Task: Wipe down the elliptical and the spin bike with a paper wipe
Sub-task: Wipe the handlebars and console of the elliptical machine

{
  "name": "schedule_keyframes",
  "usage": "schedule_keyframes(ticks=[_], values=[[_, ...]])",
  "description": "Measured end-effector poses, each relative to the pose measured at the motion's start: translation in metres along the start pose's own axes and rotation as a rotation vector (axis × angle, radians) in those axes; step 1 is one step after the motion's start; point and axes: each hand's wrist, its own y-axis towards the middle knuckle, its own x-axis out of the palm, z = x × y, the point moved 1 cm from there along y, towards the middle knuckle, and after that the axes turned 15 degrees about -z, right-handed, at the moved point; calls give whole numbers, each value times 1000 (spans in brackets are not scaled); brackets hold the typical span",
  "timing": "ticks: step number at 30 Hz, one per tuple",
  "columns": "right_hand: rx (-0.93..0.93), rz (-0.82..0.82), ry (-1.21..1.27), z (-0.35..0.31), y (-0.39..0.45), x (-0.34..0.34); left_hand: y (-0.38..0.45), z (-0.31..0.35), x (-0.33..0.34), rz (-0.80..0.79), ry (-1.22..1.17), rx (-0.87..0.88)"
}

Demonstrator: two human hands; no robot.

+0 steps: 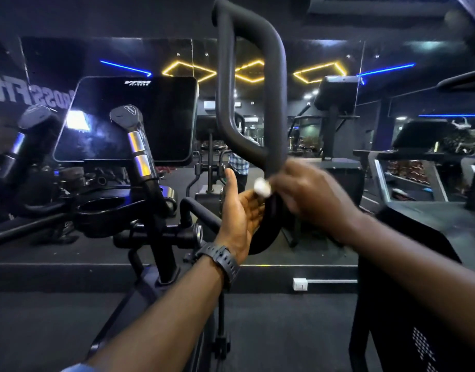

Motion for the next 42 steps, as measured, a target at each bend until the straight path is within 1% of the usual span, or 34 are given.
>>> schedule_keyframes(ticks=[1,2,3,4,7,8,9,11,12,13,14,16,17,18,20,21,22,23,26,27,28,30,31,32,34,35,36,39,42], values=[[53,104,17,10,13,-7,-1,-2,-1,15,20,-6],[99,165,46,16,21,-10,-1,-3,-1,11,34,-9],[114,189,57,17,22,-7,-3,-4,0,-3,41,-11],[93,174,50,12,17,-1,-4,-3,0,-13,36,-14],[-52,17,20,-16,-16,17,-7,0,0,-74,-23,-26],[-69,-3,16,-13,-18,16,-7,1,-1,-73,-18,-33],[-41,20,25,-7,-12,11,-7,1,-2,-48,3,-41],[67,176,82,9,6,0,-5,1,-5,-17,34,-55],[101,224,105,12,10,-1,-4,1,-6,-19,39,-57],[111,234,101,10,9,2,-5,2,-6,-26,37,-53],[90,206,84,2,5,7,-6,3,-6,-32,34,-52],[-9,86,41,-12,-8,17,-8,6,-6,-53,21,-49],[-46,53,24,-11,-10,17,-9,7,-6,-57,17,-47],[-37,62,23,-4,-6,13,-10,8,-6,-47,25,-52],[66,236,54,13,8,4,-10,11,-7,-35,43,-70],[120,298,82,16,11,1,-11,12,-6,-38,49,-76],[141,311,105,16,10,4,-11,13,-6,-42,58,-79],[121,286,111,10,5,10,-12,14,-7,-49,64,-78],[-49,115,72,-9,-11,23,-14,16,-11,-62,47,-73],[-61,99,63,-6,-8,19,-14,17,-12,-56,43,-74],[-21,129,70,1,-2,15,-13,17,-13,-50,48,-77],[98,258,112,10,13,4,-12,18,-12,-41,65,-85],[131,282,122,11,16,3,-13,19,-11,-41,66,-83],[128,266,109,6,17,6,-14,21,-12,-37,69,-73],[40,157,51,-12,12,18,-17,27,-15,-17,79,-44],[-6,115,64,-21,10,21,-19,33,-17,3,78,-25],[-23,111,104,-28,11,22,-20,39,-19,24,75,-11],[1,244,268,-42,40,15,-26,68,-34,68,114,78],[-16,287,455,-68,86,12,-31,96,-55,68,181,201]])
